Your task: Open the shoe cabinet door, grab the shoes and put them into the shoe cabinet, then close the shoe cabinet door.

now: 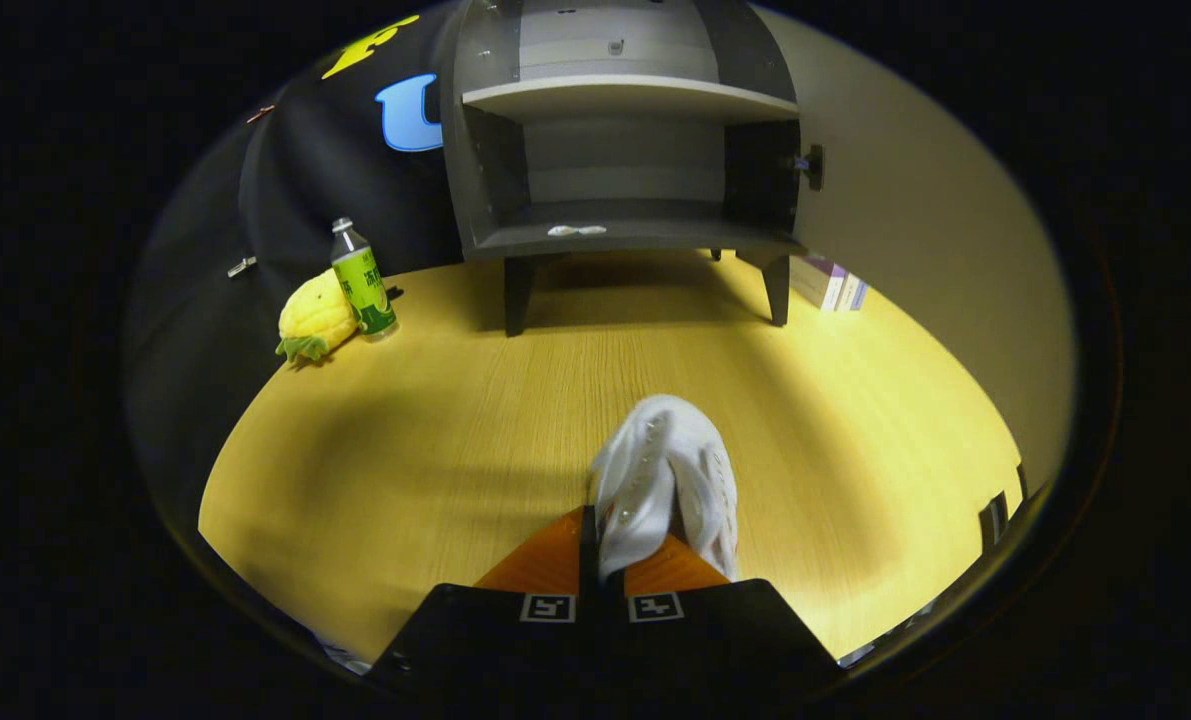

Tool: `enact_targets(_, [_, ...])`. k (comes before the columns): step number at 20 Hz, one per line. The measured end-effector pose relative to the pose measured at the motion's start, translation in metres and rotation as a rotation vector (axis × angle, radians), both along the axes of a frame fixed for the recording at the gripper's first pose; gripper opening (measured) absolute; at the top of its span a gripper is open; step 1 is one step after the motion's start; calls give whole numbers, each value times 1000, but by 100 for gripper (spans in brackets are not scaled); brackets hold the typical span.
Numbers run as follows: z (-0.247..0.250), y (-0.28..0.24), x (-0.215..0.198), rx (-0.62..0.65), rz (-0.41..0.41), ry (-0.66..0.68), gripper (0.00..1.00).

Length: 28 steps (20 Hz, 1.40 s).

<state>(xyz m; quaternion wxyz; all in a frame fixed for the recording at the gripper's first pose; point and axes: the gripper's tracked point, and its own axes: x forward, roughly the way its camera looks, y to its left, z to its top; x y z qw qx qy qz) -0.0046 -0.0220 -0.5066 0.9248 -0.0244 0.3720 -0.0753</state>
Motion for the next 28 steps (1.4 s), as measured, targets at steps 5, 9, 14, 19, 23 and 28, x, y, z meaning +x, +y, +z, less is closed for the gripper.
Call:
enact_targets(5, [93, 9, 32, -28, 2, -117, 5])
enact_targets(9, [181, 14, 76, -35, -4, -235, 4])
enact_targets(14, [266, 8, 134, -59, 1, -351, 4])
enact_targets(19, [315, -5, 200, -83, 9, -422, 4])
enact_targets(23, [338, -15, 266, -109, 47, -463, 4])
enact_targets(28, [332, -27, 358, -118, 88, -489, 4])
